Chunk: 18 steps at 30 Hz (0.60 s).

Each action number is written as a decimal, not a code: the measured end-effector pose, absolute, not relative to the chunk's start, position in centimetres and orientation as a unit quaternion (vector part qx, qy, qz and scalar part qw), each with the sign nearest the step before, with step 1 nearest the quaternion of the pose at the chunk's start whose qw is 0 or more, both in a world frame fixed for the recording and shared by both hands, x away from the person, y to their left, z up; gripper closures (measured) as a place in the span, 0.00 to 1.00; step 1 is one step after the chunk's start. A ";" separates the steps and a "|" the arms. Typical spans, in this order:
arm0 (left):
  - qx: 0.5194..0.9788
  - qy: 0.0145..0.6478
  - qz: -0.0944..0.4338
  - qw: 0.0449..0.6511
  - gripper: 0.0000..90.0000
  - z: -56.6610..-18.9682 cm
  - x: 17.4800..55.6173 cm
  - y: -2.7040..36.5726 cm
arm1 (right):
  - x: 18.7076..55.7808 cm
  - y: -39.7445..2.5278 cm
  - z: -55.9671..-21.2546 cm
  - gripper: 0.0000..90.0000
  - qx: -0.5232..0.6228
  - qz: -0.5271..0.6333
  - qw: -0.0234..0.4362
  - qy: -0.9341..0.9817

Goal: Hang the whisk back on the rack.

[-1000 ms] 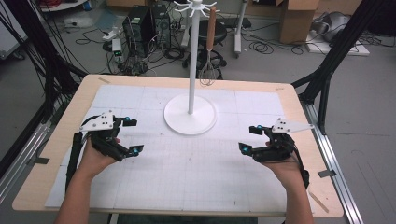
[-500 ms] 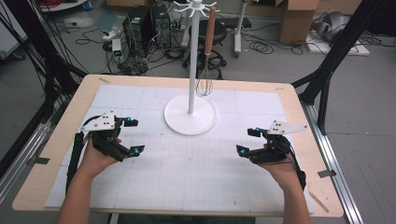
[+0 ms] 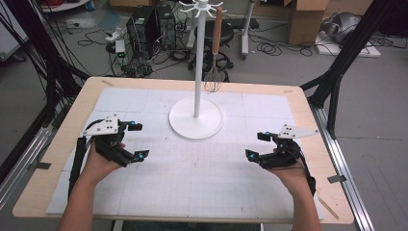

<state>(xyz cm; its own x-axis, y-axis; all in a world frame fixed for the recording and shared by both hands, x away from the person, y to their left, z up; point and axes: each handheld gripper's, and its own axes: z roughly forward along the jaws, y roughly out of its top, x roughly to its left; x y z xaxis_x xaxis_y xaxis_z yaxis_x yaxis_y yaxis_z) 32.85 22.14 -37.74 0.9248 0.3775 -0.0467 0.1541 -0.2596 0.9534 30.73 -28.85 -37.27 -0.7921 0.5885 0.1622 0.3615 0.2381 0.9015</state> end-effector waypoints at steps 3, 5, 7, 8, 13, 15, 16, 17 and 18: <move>0.788 0.170 0.094 0.584 0.02 -37.8 32.9 22.1 | 30.8 -28.7 -37.2 0.12 0.307 0.534 0.105 0.781; 0.788 0.169 0.094 0.585 0.02 -37.8 32.9 22.1 | 30.7 -28.7 -37.2 0.12 0.306 0.534 0.107 0.781; 0.789 0.167 0.095 0.583 0.02 -37.8 32.9 22.1 | 30.6 -28.6 -37.1 0.12 0.305 0.535 0.107 0.781; 0.789 0.167 0.095 0.583 0.02 -37.8 32.8 22.1 | 30.6 -28.6 -37.1 0.12 0.304 0.535 0.109 0.781; 0.789 0.168 0.095 0.584 0.02 -37.7 32.8 22.1 | 30.7 -28.5 -37.1 0.12 0.303 0.533 0.109 0.782; 0.789 0.168 0.096 0.583 0.02 -37.8 32.8 22.1 | 30.7 -28.5 -37.2 0.12 0.304 0.531 0.105 0.784; 0.789 0.168 0.096 0.582 0.02 -37.8 32.8 22.1 | 30.7 -28.5 -37.2 0.12 0.304 0.531 0.105 0.784; 0.789 0.168 0.095 0.583 0.02 -37.8 32.8 22.1 | 30.7 -28.5 -37.2 0.12 0.304 0.531 0.106 0.784; 0.789 0.167 0.094 0.583 0.02 -37.8 32.8 22.0 | 30.7 -28.5 -37.2 0.12 0.304 0.531 0.107 0.784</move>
<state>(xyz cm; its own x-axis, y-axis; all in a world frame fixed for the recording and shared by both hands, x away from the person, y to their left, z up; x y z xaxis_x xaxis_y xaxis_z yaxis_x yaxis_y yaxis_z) 32.81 22.04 -37.77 0.9262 0.3743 -0.0460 0.1540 -0.2640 0.9522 30.74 -28.52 -37.22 -0.7927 0.5897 0.1546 0.3623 0.2517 0.8974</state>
